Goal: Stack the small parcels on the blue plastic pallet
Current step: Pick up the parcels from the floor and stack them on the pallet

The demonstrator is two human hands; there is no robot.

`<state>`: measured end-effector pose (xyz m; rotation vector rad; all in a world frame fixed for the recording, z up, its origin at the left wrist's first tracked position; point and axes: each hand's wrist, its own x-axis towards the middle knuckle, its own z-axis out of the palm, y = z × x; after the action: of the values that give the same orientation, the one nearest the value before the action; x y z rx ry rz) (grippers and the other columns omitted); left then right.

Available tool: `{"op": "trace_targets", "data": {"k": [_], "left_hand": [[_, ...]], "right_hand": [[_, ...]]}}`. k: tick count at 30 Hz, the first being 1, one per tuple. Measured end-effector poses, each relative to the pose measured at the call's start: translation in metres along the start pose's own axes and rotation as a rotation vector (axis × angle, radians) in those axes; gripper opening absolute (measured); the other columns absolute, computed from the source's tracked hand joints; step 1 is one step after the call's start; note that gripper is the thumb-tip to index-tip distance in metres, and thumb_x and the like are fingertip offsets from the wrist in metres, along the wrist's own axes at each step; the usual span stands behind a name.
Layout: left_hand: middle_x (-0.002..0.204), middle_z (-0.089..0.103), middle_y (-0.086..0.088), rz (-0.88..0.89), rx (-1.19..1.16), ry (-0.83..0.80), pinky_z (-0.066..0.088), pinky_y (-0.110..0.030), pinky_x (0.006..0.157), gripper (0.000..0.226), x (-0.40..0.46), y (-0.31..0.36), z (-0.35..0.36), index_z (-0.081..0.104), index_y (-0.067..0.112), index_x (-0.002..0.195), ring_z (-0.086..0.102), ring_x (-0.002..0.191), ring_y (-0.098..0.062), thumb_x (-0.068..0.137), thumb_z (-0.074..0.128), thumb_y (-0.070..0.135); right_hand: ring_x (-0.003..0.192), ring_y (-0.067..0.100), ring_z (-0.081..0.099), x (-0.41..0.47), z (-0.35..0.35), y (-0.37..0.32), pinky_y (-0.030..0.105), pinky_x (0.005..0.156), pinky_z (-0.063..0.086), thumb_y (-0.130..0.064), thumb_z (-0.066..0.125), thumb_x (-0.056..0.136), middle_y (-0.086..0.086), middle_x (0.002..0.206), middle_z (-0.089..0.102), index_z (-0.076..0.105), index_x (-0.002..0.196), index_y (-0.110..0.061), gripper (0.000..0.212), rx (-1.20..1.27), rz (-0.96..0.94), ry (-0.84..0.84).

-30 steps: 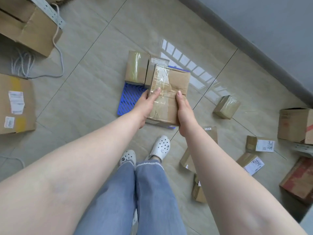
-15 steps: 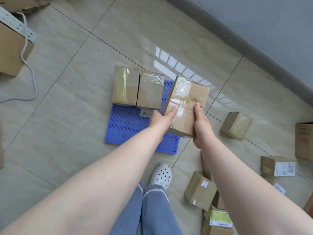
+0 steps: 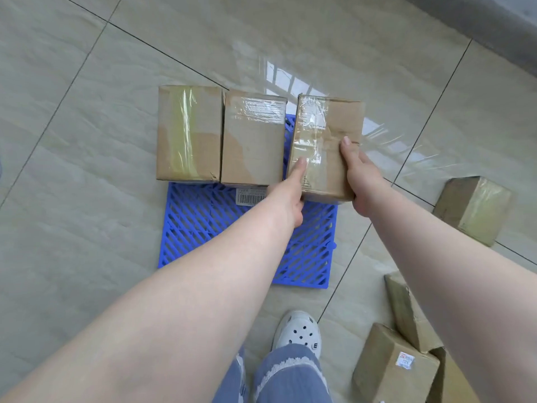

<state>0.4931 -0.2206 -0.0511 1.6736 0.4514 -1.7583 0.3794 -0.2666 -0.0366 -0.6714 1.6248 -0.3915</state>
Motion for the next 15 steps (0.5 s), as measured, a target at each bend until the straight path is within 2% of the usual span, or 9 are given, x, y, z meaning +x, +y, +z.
{"op": "trace_targets", "data": {"k": [3, 5, 9, 13, 15], "left_hand": [[0.135, 0.061, -0.003, 0.001, 0.004, 0.007, 0.042, -0.037, 0.110, 0.085, 0.007, 0.002, -0.001, 0.051, 0.016, 0.136, 0.060, 0.121, -0.020, 0.067, 0.079, 0.057], [0.138, 0.058, -0.002, -0.001, -0.007, 0.013, 0.040, -0.036, 0.112, 0.085, 0.010, 0.004, -0.002, 0.048, 0.015, 0.138, 0.058, 0.124, -0.019, 0.070, 0.077, 0.057], [0.143, 0.054, -0.001, -0.005, -0.041, 0.029, 0.037, -0.034, 0.114, 0.085, 0.011, 0.006, -0.001, 0.042, 0.015, 0.143, 0.055, 0.127, -0.020, 0.074, 0.075, 0.054], [0.139, 0.057, 0.000, 0.015, -0.070, 0.060, 0.041, -0.030, 0.104, 0.070, 0.015, 0.007, -0.004, 0.043, 0.013, 0.141, 0.058, 0.122, -0.020, 0.084, 0.070, 0.044], [0.136, 0.059, 0.000, 0.024, -0.071, 0.071, 0.044, -0.029, 0.098, 0.068, 0.015, 0.009, -0.005, 0.045, 0.014, 0.140, 0.061, 0.118, -0.020, 0.084, 0.070, 0.045]], "right_hand": [[0.100, 0.005, 0.063, 0.013, 0.005, 0.003, 0.024, 0.079, 0.049, -0.054, 0.046, 0.096, -0.015, 0.110, 0.066, 0.055, 0.121, -0.033, 0.035, -0.016, -0.005, -0.032], [0.104, 0.007, 0.063, 0.020, 0.008, 0.004, 0.025, 0.080, 0.049, -0.056, 0.047, 0.095, -0.012, 0.117, 0.066, 0.054, 0.129, -0.031, 0.043, -0.037, -0.006, -0.045], [0.093, 0.003, 0.061, 0.026, 0.013, 0.001, 0.019, 0.069, 0.045, -0.052, 0.046, 0.097, -0.013, 0.107, 0.063, 0.054, 0.131, -0.027, 0.043, -0.083, -0.009, -0.021], [0.105, 0.013, 0.055, 0.029, 0.018, 0.005, 0.024, 0.083, 0.041, -0.050, 0.049, 0.096, -0.006, 0.121, 0.059, 0.050, 0.136, -0.021, 0.049, -0.135, -0.014, 0.061], [0.104, 0.012, 0.054, 0.029, 0.020, 0.008, 0.021, 0.077, 0.041, -0.046, 0.053, 0.096, -0.007, 0.121, 0.058, 0.049, 0.136, -0.020, 0.048, -0.138, -0.029, 0.059]]}}
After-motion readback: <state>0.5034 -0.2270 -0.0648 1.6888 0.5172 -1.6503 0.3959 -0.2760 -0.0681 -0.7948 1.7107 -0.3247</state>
